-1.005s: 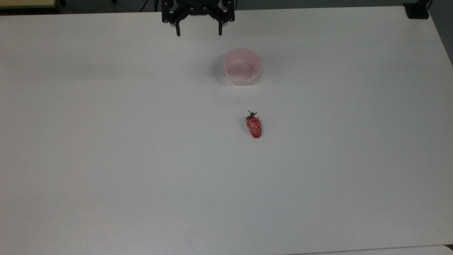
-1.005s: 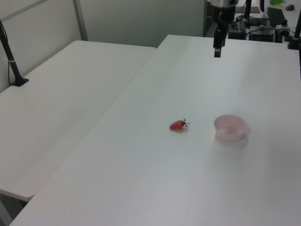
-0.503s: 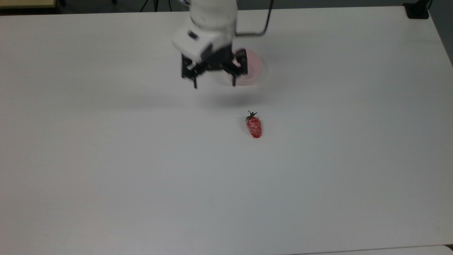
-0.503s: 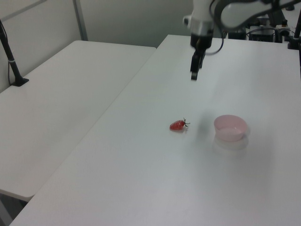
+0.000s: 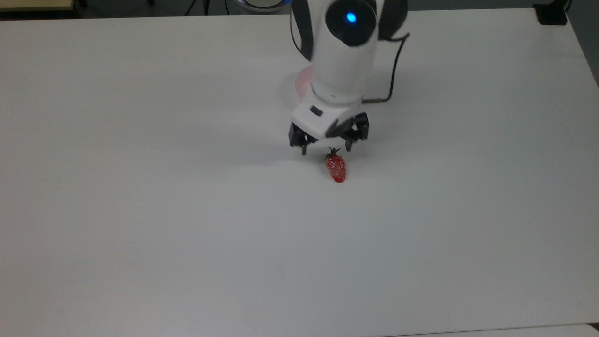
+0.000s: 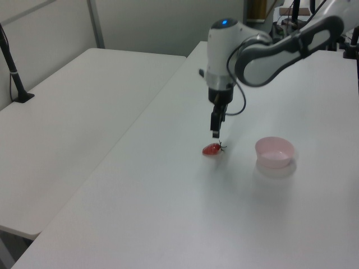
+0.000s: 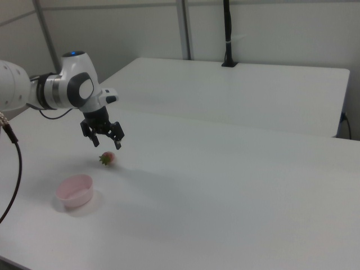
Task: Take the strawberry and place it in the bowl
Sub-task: 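Lower the gripper around the strawberry and close on it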
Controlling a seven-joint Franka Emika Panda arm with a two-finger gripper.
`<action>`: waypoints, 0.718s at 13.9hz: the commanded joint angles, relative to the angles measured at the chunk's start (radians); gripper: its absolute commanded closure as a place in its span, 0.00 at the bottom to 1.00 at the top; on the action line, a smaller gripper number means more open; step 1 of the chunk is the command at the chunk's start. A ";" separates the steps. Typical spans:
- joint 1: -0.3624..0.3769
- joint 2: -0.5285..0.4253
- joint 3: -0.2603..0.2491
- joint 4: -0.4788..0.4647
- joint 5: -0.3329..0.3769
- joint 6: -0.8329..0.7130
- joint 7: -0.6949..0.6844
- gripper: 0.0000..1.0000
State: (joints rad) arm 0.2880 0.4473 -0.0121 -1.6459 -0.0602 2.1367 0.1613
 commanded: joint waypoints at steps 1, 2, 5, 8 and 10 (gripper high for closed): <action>0.030 0.111 -0.005 0.097 -0.036 0.009 0.058 0.00; 0.034 0.120 -0.005 0.098 -0.036 0.015 0.058 0.00; 0.046 0.131 -0.005 0.089 -0.085 0.049 0.052 0.30; 0.046 0.125 -0.005 0.087 -0.093 0.049 0.030 0.78; 0.046 0.123 -0.005 0.084 -0.090 0.049 0.030 0.78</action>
State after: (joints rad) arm 0.3258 0.5752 -0.0116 -1.5603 -0.1400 2.1768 0.1969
